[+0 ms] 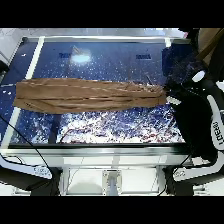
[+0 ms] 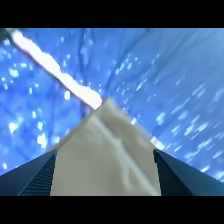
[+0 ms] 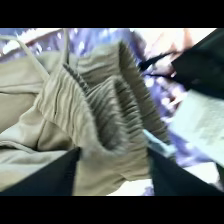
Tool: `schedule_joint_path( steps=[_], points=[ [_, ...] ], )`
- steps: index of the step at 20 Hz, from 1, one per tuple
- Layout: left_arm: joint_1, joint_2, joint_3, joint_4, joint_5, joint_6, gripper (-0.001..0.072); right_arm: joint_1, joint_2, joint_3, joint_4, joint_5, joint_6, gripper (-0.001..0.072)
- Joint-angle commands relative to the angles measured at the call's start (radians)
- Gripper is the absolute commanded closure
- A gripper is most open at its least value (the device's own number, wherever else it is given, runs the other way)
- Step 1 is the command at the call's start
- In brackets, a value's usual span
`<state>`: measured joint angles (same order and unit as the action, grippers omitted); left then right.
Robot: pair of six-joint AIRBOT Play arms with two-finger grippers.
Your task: Fold the clothes and pants, and hang the long-sleeved shirts on hangers.
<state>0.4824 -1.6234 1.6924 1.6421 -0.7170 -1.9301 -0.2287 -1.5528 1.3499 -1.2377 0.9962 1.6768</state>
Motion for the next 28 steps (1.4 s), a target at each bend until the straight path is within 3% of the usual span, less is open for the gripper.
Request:
schedule_joint_path(
  steps=[1, 3, 4, 6, 9, 11, 22, 26, 27, 28],
  points=[
    [-0.031, 0.122, 0.0, -0.005, -0.001, 0.062, -0.0009, -0.048, 0.033, 0.051, -0.023, 0.05, -0.05, 0.0146],
    [-0.105, 0.177, 0.0, -0.005, -0.017, 0.208, -0.0009, -0.115, -0.01, 0.088, 0.105, 0.106, -0.142, 0.0122],
    [-0.15, 0.196, 0.0, -0.005, -0.037, 0.261, -0.0009, -0.15, -0.039, 0.095, 0.182, 0.127, -0.192, 0.0069],
    [-0.245, 0.21, 0.0, -0.004, -0.069, 0.306, -0.0009, -0.203, -0.099, 0.097, 0.302, 0.148, -0.256, 0.0021],
    [-0.368, 0.2, 0.0, -0.005, -0.072, 0.308, -0.0009, -0.241, -0.196, 0.097, 0.445, 0.194, -0.371, 0.0021],
    [-0.427, 0.195, 0.0, -0.004, -0.072, 0.308, -0.0009, -0.229, -0.247, 0.097, 0.457, 0.22, -0.439, 0.0021],
    [-0.483, 0.194, 0.0, -0.005, -0.08, 0.292, -0.0008, -0.169, -0.342, 0.097, 0.451, 0.233, -0.519, 0.003],
    [-0.483, 0.194, 0.0, -0.005, -0.08, 0.293, -0.0008, -0.125, -0.372, 0.097, 0.445, 0.222, -0.517, 0.0102],
    [-0.483, 0.192, 0.0, -0.005, -0.08, 0.293, -0.0008, -0.118, -0.374, 0.097, 0.449, 0.218, -0.517, 0.0162],
    [-0.483, 0.187, 0.0, -0.005, -0.08, 0.293, -0.0008, -0.114, -0.374, 0.099, 0.468, 0.218, -0.518, 0.0347]
  ],
)
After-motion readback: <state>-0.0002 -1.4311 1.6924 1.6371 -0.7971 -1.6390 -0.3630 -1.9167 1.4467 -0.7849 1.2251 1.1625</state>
